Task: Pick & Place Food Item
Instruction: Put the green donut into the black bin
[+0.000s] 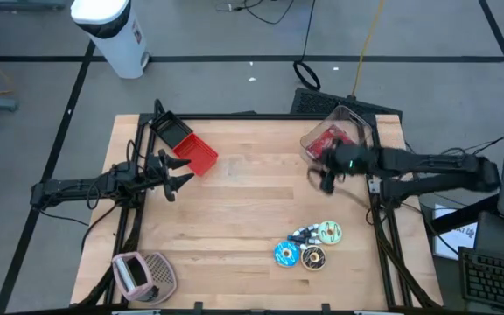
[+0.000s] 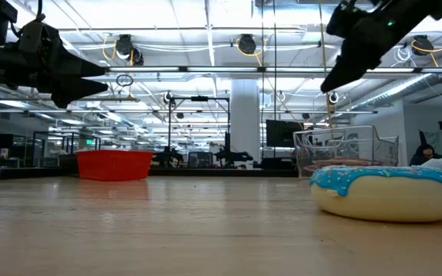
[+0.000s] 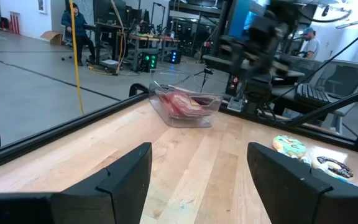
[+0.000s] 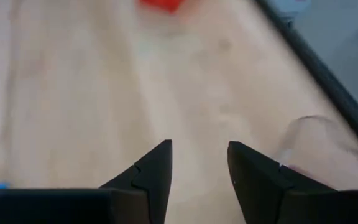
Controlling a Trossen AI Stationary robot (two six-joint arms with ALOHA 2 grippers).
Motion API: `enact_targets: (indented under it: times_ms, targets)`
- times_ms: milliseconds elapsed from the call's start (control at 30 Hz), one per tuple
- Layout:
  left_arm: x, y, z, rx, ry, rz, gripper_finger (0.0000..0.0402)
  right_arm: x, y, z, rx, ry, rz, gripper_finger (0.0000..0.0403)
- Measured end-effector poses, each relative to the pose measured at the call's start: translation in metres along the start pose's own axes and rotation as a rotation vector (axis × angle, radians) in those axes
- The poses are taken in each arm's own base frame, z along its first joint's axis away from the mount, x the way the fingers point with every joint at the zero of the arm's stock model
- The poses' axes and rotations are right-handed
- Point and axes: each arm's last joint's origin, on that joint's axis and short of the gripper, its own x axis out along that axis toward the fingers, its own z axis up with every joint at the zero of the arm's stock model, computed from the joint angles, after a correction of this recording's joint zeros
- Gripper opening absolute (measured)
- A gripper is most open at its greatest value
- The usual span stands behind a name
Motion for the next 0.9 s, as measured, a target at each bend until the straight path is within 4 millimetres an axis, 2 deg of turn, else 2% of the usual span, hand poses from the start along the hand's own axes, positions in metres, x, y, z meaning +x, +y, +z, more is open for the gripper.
enact_targets:
  times_ms: [167,367,467,733,900]
  targets:
    - [0.000,0.000,0.000,0.000,0.000,0.000,0.0267,-0.001,0.040,-0.011,-0.012,0.067,0.088,0.0188]
    - [0.000,0.000,0.000,0.000,0.000,0.000,0.0267,-0.012,0.050,-0.042,0.082,0.340,0.058,0.0239]
    - [0.000,0.000,0.000,0.000,-0.001,0.000,0.0267,-0.012,0.053,-0.055,0.167,0.406,0.033,0.0241]
    - [0.000,0.000,0.000,0.000,0.000,0.000,0.0267,-0.001,0.070,-0.085,0.252,0.487,0.134,0.0214]
    - [0.000,0.000,0.000,0.000,0.000,0.000,0.0267,0.006,0.082,-0.102,0.291,0.510,0.260,0.0201]
